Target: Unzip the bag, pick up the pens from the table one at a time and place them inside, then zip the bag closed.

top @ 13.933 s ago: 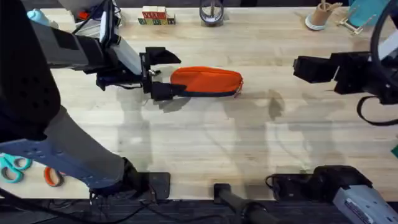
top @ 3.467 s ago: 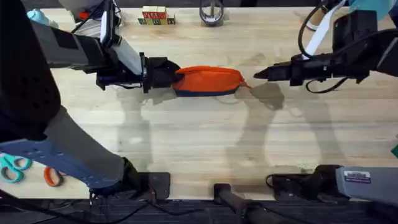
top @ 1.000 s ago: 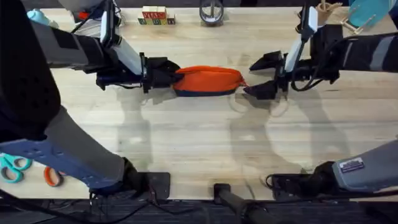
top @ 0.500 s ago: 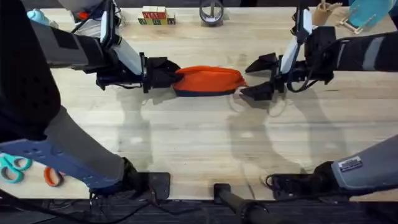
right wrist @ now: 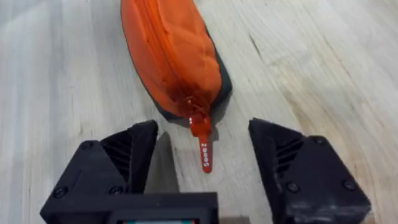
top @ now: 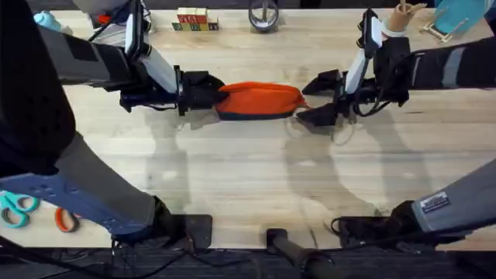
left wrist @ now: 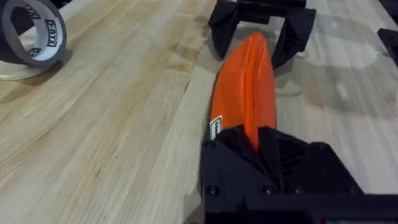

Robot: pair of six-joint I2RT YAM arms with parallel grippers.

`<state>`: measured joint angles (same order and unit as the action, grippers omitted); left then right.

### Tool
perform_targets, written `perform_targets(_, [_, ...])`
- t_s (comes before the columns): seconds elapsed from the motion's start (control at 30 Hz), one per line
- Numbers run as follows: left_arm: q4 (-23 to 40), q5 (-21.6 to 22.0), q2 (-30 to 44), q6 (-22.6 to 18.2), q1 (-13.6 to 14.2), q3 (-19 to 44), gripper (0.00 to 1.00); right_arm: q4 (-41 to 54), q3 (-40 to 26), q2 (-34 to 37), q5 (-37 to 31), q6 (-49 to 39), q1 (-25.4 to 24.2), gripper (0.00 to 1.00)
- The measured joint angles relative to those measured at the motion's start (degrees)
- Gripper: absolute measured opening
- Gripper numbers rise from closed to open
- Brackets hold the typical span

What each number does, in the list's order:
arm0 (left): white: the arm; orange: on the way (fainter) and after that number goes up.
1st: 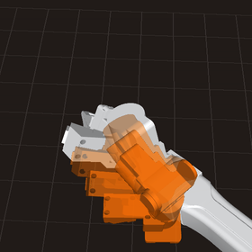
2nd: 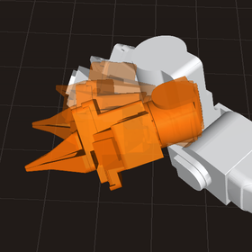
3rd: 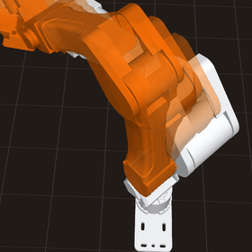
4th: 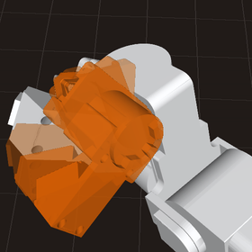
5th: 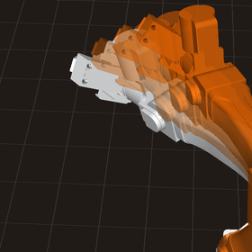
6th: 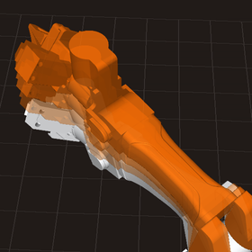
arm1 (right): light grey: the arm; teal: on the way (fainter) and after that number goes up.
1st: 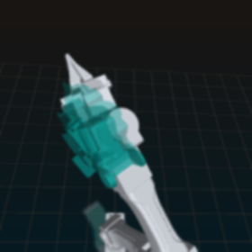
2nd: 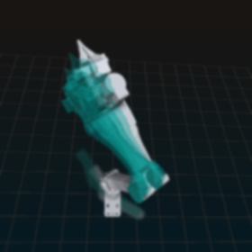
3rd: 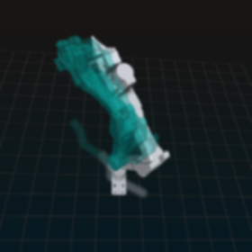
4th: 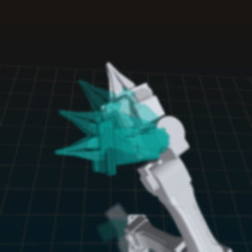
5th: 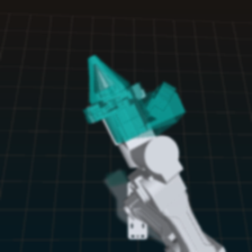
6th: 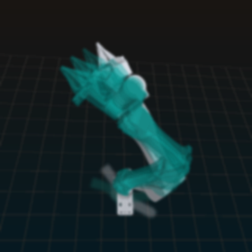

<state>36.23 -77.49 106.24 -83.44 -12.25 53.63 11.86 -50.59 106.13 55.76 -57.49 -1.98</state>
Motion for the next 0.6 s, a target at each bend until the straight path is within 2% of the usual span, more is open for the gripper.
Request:
perform_targets(0.13, [0.0,0.0,0.0,0.0,0.0,0.0,0.042,-0.2,0.0,0.0,0.0,0.0,0.0,0.847])
perform_targets(0.3, [0.0,0.0,0.0,0.0,0.0,0.0,0.041,-0.2,0.0,0.0,0.0,0.0,0.0,0.757])
perform_targets(0.33, [0.0,0.0,0.0,0.0,0.0,0.0,0.041,-0.2,0.0,0.0,0.0,0.0,0.0,0.682])
perform_targets(0.4, [0.0,0.0,0.0,0.0,0.0,0.0,0.041,-0.2,0.0,0.0,0.0,0.0,0.0,0.421])
perform_targets(0.43, [0.0,0.0,0.0,0.0,0.0,0.0,0.041,-0.2,0.0,0.0,0.0,0.0,0.0,0.338])
perform_targets(0.53, [0.0,0.0,0.0,0.0,0.0,0.0,0.041,-0.2,0.0,0.0,0.0,0.0,0.0,0.099])
perform_targets(0.6, [0.0,0.0,0.0,0.0,0.0,0.0,0.041,-0.2,0.0,0.0,0.0,0.0,0.0,0.039])
